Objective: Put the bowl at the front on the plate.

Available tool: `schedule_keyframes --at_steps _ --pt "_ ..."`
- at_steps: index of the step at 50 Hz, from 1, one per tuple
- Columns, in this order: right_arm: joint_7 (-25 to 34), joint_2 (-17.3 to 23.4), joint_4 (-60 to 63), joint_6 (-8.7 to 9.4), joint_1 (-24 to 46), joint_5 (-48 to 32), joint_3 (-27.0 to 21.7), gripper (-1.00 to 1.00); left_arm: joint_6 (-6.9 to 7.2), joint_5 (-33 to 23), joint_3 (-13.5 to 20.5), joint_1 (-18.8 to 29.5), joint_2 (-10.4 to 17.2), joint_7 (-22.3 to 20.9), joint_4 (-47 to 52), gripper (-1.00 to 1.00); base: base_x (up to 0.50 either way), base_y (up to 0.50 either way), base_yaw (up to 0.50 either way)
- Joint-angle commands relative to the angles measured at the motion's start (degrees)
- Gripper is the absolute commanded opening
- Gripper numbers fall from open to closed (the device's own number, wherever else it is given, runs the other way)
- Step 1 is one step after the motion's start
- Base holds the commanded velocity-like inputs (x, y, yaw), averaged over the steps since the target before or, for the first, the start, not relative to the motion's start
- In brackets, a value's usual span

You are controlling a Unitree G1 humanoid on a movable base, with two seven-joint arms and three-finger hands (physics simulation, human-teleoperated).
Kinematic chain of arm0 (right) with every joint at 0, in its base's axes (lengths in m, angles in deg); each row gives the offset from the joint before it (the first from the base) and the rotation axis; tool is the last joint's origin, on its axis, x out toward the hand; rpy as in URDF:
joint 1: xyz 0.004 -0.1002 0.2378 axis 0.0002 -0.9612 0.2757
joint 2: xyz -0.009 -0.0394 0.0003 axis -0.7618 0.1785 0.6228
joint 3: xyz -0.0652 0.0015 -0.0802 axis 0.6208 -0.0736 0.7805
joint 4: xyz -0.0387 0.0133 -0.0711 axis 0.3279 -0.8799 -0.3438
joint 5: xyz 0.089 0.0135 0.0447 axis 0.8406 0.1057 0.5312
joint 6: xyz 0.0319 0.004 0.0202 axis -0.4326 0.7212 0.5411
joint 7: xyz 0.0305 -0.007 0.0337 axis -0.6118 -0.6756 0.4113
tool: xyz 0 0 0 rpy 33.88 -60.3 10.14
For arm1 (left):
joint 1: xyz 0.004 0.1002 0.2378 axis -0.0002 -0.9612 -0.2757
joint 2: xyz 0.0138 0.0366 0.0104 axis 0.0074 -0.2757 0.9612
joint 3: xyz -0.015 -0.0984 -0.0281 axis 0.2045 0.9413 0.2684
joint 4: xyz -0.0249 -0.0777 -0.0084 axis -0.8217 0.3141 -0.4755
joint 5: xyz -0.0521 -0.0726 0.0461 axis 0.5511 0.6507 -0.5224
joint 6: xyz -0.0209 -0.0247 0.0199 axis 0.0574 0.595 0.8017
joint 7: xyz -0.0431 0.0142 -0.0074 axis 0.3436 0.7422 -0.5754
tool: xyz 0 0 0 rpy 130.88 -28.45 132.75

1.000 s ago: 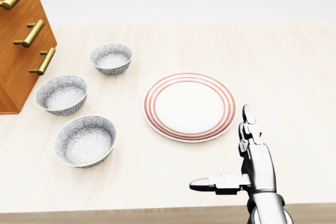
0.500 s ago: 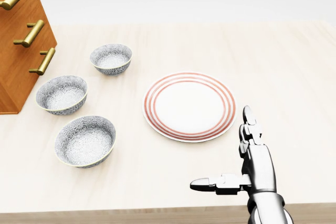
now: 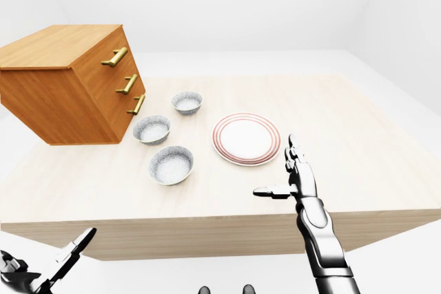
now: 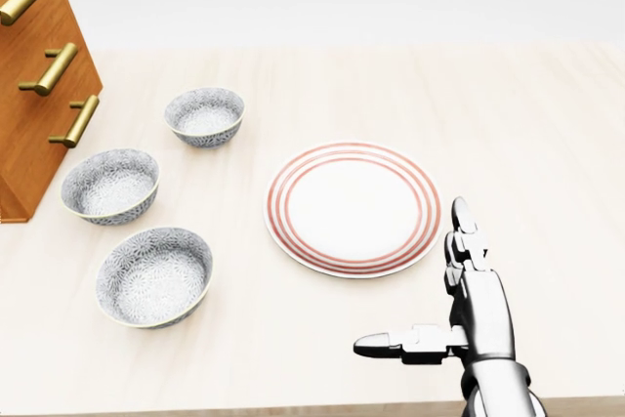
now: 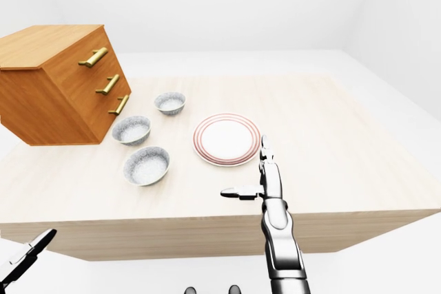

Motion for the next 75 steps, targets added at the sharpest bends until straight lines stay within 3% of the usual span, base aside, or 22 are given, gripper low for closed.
schedule_keyframes --at_steps 1,5,21,22,25,30,35,42,43,44,47,50,51,58,59,61,64,69,72,75 --pt "-0.2 0.0 0.3 0.58 0.2 -0.3 -0.1 1.0 0.0 0.7 0.5 0.4 -0.4 0.1 0.2 1.0 0.5 -0.03 0.0" --pt "-0.3 0.2 -1.0 -0.35 0.5 -0.4 -0.2 1.0 0.0 0.6 0.3 0.2 -0.4 0.1 0.7 1.0 0.5 -0.03 0.0" --pt "-0.4 0.1 -1.3 -0.75 0.5 -0.7 0.0 1.0 0.25 0.7 0.8 0.3 -0.6 -0.2 1.5 1.0 0.5 -0.03 0.0" --pt "-0.4 0.1 -1.1 -0.49 0.6 -0.8 0.0 1.0 0.68 0.8 0.9 0.2 -0.6 -0.1 1.9 1.0 0.5 -0.04 0.0" --pt "-0.4 0.1 -0.7 -0.17 0.5 -0.9 0.1 1.0 0.0 0.7 0.8 0.5 -0.6 -0.2 1.0 1.0 0.5 -0.04 0.0" --pt "-0.5 0.0 0.0 0.39 0.4 -1.0 0.2 1.0 0.0 0.6 0.5 0.5 -0.4 0.1 0.6 1.0 0.5 -0.04 0.0" --pt "-0.4 0.1 -1.4 -0.78 0.5 -1.1 0.1 1.0 0.06 0.8 0.6 0.1 -0.5 0.1 1.5 1.0 0.5 -0.03 0.0" --pt "-0.3 0.0 -0.2 -0.9 0.0 -1.7 0.5 1.0 0.0 0.7 0.8 0.3 -0.6 -0.2 1.2 1.0 0.48 -0.03 0.0" --pt "0.5 0.1 2.0 -2.19 -0.9 -1.7 1.0 1.0 0.22 0.8 0.8 0.1 -0.6 -0.3 1.7 1.0 0.0 0.0 0.0" --pt "0.6 0.0 2.9 -1.37 -1.2 -1.6 0.9 1.0 0.28 0.8 0.9 0.1 -0.7 -0.4 1.7 1.0 0.0 0.0 0.0" --pt "0.9 -0.2 6.2 -1.52 -2.7 -1.1 0.7 1.0 0.01 0.7 0.8 0.4 -0.5 -0.4 1.1 1.0 0.0 0.0 0.0" --pt "1.8 -1.3 11.8 0.75 -4.3 2.8 0.1 1.0 0.23 0.6 0.9 0.2 -0.7 -0.4 1.7 1.0 0.0 0.0 0.0" --pt "1.9 -1.0 14.0 1.73 -5.0 2.5 0.8 1.0 0.0 0.4 0.7 0.5 -0.6 -0.3 1.1 1.0 0.0 0.0 0.0" --pt "1.3 -1.7 25.6 1.73 -3.2 -9.9 11.0 1.0 0.0 0.6 0.3 0.4 -0.3 0.0 1.0 1.0 0.0 0.0 0.0" --pt "1.5 -1.6 26.6 1.73 -2.7 -11.0 12.3 1.0 0.72 0.7 0.5 0.1 -0.4 0.0 2.0 1.0 0.0 0.0 0.0" --pt "2.8 -2.6 30.1 1.73 -1.2 -12.7 15.6 1.0 0.0 0.2 0.4 0.9 -0.2 0.2 0.2 1.0 0.0 0.0 0.0" --pt "3.5 -3.2 32.7 1.73 1.2 -15.6 18.1 1.0 0.48 0.3 0.4 0.5 -0.3 0.4 1.5 1.0 0.0 0.0 0.0" --pt "5.8 -2.9 35.1 1.73 4.2 -23.6 21.7 1.0 0.02 0.3 0.4 0.7 -0.1 0.4 0.4 1.0 0.0 0.0 0.0" --pt "7.1 -4.6 34.2 1.73 3.6 -23.5 21.0 1.0 0.0 0.4 0.3 0.6 0.0 0.4 0.5 1.0 0.0 0.0 0.0" --pt "9.7 -2.8 33.2 1.73 4.6 -33.2 24.5 1.0 0.0 0.4 0.3 0.5 -0.1 0.4 0.6 1.0 0.0 0.0 0.0"
